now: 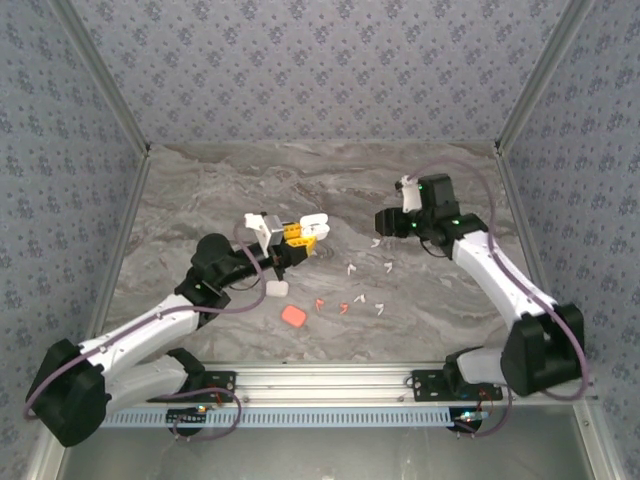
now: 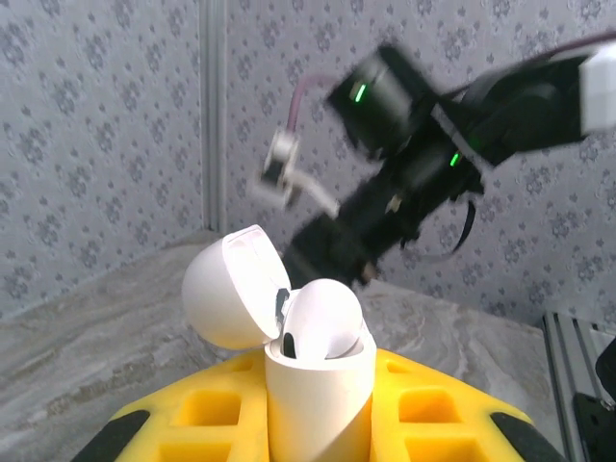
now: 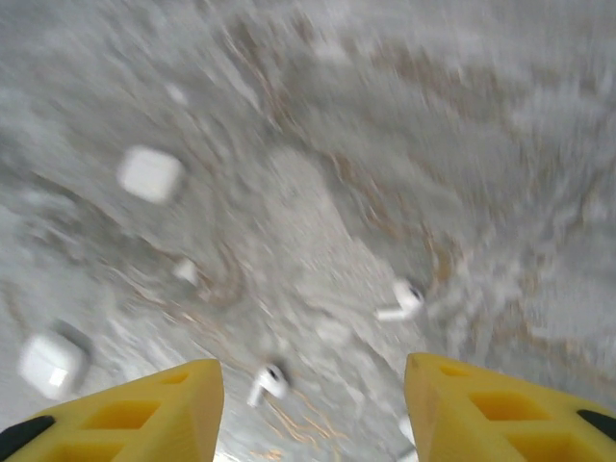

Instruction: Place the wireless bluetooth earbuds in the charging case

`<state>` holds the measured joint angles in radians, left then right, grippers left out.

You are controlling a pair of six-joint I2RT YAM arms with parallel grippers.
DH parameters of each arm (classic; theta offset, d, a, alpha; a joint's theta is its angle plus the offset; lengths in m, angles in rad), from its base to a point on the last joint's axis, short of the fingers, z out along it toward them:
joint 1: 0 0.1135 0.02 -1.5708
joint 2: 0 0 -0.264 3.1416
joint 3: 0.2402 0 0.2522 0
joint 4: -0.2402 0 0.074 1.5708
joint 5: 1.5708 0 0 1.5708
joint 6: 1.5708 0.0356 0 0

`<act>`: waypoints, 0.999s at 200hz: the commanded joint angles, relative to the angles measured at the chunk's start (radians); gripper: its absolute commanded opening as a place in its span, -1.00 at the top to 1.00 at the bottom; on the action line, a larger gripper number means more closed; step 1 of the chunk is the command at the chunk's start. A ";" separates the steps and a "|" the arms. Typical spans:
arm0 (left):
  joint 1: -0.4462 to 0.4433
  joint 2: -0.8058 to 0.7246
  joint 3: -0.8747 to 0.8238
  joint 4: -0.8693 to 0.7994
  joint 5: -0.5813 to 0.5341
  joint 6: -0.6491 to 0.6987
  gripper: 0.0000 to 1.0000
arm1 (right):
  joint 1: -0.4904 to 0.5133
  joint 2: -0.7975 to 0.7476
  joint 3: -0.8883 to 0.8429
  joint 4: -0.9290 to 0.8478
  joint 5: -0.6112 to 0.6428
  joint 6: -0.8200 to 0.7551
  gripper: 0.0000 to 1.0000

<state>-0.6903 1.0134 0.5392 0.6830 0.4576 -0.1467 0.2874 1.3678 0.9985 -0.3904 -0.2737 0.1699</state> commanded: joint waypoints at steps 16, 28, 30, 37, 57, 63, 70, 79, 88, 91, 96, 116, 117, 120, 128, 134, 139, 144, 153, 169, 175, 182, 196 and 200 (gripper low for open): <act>-0.007 -0.033 -0.001 0.024 -0.023 0.021 1.00 | 0.007 0.162 -0.006 0.005 0.076 0.039 -0.01; -0.006 -0.035 0.000 0.020 -0.025 0.022 1.00 | 0.016 0.217 0.006 0.015 0.112 0.041 0.01; -0.006 -0.035 0.000 0.019 -0.025 0.022 1.00 | 0.017 0.227 0.010 0.016 0.116 0.041 0.01; -0.007 -0.034 0.001 0.017 -0.026 0.022 1.00 | 0.019 0.257 0.019 0.021 0.127 0.042 0.01; -0.007 -0.033 0.004 0.005 -0.027 0.023 1.00 | 0.034 0.333 0.049 0.040 0.154 0.045 0.03; -0.006 -0.033 0.005 0.001 -0.027 0.024 1.00 | 0.038 0.350 0.058 0.044 0.160 0.046 0.03; -0.007 -0.033 0.005 -0.003 -0.028 0.025 1.00 | 0.042 0.370 0.069 0.047 0.163 0.046 0.03; -0.006 -0.034 0.007 -0.006 -0.030 0.028 1.00 | 0.045 0.390 0.079 0.051 0.169 0.048 0.04; -0.008 -0.035 0.006 -0.007 -0.031 0.028 1.00 | 0.051 0.406 0.089 0.059 0.176 0.048 0.04; -0.007 -0.035 0.005 -0.007 -0.032 0.027 1.00 | 0.052 0.411 0.091 0.062 0.178 0.048 0.05; -0.007 -0.036 0.005 -0.006 -0.033 0.027 1.00 | 0.054 0.416 0.093 0.066 0.183 0.049 0.05; -0.007 -0.036 0.005 -0.010 -0.032 0.027 1.00 | 0.058 0.437 0.109 0.071 0.196 0.050 0.06; -0.006 -0.036 0.005 -0.010 -0.032 0.026 1.00 | 0.058 0.437 0.109 0.071 0.196 0.050 0.06; -0.008 -0.036 0.005 -0.009 -0.032 0.027 1.00 | 0.060 0.443 0.113 0.072 0.201 0.050 0.07; -0.008 -0.035 0.005 -0.011 -0.032 0.027 1.00 | 0.059 0.449 0.117 0.071 0.203 0.049 0.08; -0.008 -0.037 0.005 -0.013 -0.033 0.027 1.00 | 0.060 0.454 0.121 0.070 0.203 0.048 0.09; -0.008 -0.038 0.005 -0.013 -0.033 0.027 1.00 | 0.061 0.458 0.124 0.070 0.203 0.049 0.10; -0.006 -0.038 0.005 -0.013 -0.033 0.028 1.00 | 0.061 0.462 0.125 0.070 0.203 0.049 0.11; -0.006 -0.040 0.005 -0.017 -0.035 0.029 1.00 | 0.062 0.468 0.130 0.070 0.203 0.049 0.11; -0.007 -0.042 0.005 -0.020 -0.037 0.030 1.00 | 0.064 0.477 0.135 0.070 0.206 0.049 0.15; -0.007 -0.042 0.005 -0.023 -0.038 0.030 1.00 | 0.066 0.480 0.137 0.071 0.206 0.049 0.16; -0.007 -0.044 0.004 -0.025 -0.039 0.030 1.00 | 0.067 0.484 0.140 0.071 0.205 0.049 0.18; -0.008 -0.044 0.004 -0.025 -0.040 0.030 1.00 | 0.069 0.492 0.143 0.071 0.208 0.049 0.23; -0.007 -0.044 0.004 -0.026 -0.039 0.030 1.00 | 0.070 0.495 0.145 0.070 0.209 0.049 0.23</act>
<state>-0.6903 0.9947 0.5392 0.6476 0.4286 -0.1390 0.3477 1.8355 1.1114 -0.3138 -0.0883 0.2031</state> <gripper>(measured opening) 0.220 0.403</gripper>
